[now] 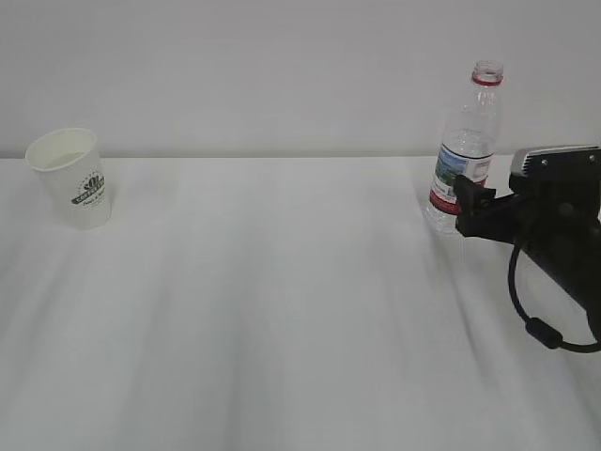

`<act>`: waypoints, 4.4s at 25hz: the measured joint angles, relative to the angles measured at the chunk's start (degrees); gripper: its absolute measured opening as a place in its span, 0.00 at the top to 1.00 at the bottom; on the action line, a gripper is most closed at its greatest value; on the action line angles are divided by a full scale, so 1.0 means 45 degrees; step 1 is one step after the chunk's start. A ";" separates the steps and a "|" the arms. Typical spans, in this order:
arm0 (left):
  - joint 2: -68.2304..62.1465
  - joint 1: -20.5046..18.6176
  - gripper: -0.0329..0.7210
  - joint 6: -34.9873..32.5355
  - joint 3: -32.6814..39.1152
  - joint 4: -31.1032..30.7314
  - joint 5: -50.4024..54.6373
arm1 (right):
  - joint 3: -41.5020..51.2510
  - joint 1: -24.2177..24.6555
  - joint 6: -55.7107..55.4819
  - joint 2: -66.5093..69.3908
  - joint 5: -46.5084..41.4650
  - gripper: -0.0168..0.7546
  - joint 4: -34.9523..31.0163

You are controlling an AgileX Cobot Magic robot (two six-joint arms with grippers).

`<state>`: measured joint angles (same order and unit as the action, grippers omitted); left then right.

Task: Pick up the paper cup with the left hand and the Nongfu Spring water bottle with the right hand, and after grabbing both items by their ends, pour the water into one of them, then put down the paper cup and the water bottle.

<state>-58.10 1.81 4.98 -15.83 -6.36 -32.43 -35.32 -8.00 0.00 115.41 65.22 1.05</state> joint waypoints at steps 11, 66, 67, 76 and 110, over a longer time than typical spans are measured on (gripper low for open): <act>0.1192 0.0000 0.22 0.0000 0.0000 0.0003 0.0189 | 0.1860 0.0000 0.0000 -0.2720 0.0000 0.21 0.0000; 0.4124 0.0000 0.23 0.0244 0.0006 -0.0359 0.2830 | 0.2921 0.0000 0.1252 -1.0058 -0.3743 0.22 -0.0102; 0.4300 0.0000 0.23 0.0244 0.0006 -0.0346 0.3008 | 0.2921 0.0000 0.1252 -1.0268 -0.4097 0.22 -0.0102; 0.6069 0.0000 0.23 0.0273 -0.1934 -0.0237 0.7435 | 0.2963 0.0000 0.1301 -1.2513 -0.6478 0.22 -0.0123; 0.8955 0.0000 0.27 0.0273 -0.4000 0.0413 1.5458 | 0.3011 0.0000 0.1301 -2.0690 -1.5601 0.22 -0.0123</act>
<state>-17.80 1.81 6.21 -33.83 -4.50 37.13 -21.77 -8.00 5.85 22.31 -4.99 0.50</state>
